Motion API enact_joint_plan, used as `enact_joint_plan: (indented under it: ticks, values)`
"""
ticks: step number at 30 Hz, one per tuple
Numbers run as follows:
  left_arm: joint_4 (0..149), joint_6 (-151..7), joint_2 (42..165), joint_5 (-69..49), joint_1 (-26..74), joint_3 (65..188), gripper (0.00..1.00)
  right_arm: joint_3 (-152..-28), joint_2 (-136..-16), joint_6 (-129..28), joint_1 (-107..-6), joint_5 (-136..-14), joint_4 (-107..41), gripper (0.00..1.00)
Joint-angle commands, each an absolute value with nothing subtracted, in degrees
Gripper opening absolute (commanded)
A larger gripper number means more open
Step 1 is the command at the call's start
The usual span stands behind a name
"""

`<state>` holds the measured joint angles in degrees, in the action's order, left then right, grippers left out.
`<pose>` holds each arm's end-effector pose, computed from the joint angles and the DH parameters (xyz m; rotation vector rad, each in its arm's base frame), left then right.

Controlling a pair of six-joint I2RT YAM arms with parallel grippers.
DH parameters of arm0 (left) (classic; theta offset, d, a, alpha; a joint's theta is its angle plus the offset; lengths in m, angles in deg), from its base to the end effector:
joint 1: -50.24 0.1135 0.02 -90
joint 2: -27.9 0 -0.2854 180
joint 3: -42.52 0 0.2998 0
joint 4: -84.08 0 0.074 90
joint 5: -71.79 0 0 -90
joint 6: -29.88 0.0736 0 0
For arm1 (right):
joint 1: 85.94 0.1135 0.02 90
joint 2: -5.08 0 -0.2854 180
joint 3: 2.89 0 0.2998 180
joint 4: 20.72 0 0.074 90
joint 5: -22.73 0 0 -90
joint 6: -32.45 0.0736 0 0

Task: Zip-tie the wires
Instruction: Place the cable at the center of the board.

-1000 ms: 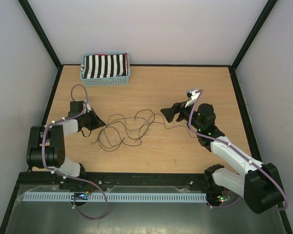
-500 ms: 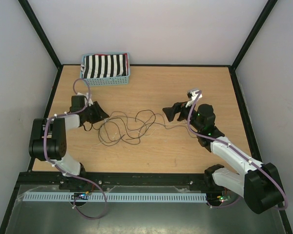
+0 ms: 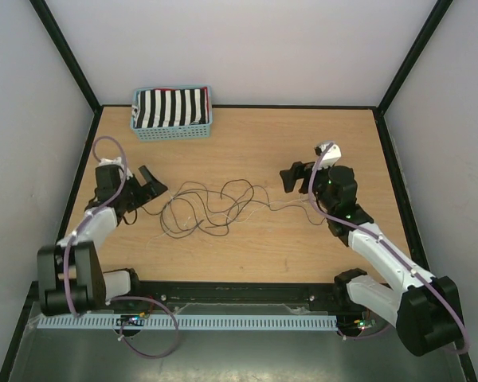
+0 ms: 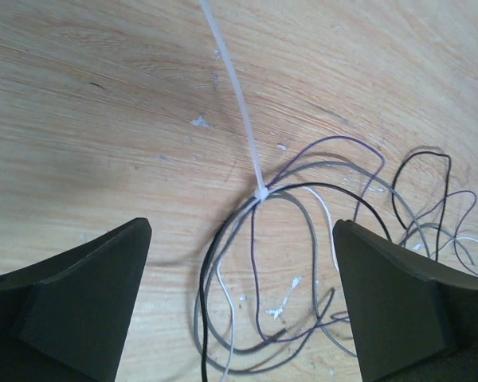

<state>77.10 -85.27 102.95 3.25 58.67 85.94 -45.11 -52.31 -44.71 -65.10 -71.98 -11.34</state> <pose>0.3136 0.0192 0.1431 -0.4521 2.2062 -0.5774 0.2802 0.1131 0.2606 -0.1812 1.6875 0.5108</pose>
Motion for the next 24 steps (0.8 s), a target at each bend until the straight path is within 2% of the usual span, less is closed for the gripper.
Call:
enact_joint_plan:
  ticks: [1, 7, 12, 17, 24]
  values:
    - [73.04, -85.55, 92.03, 0.14, 59.11, 84.63, 0.99, -45.90, -50.75, -44.62, -67.56, -68.94, -13.07, 0.99]
    - [73.61, -85.06, 71.18, -6.30, 59.10, 81.86, 0.99, -38.83, -51.62, -45.15, -73.13, -63.65, -4.30, 0.99]
    - [75.31, -83.29, 60.16, -10.62, 59.12, 80.17, 0.99, -33.95, -55.10, -47.35, -75.75, -58.21, 2.19, 0.99]
    - [76.14, -83.07, 56.31, -9.95, 59.09, 79.78, 0.99, -28.44, -57.97, -50.37, -77.14, -55.57, 13.46, 0.99]
    - [78.03, -83.65, 58.53, -12.46, 59.08, 77.28, 0.99, -22.63, -66.60, -54.63, -77.15, -54.54, 30.83, 0.99]
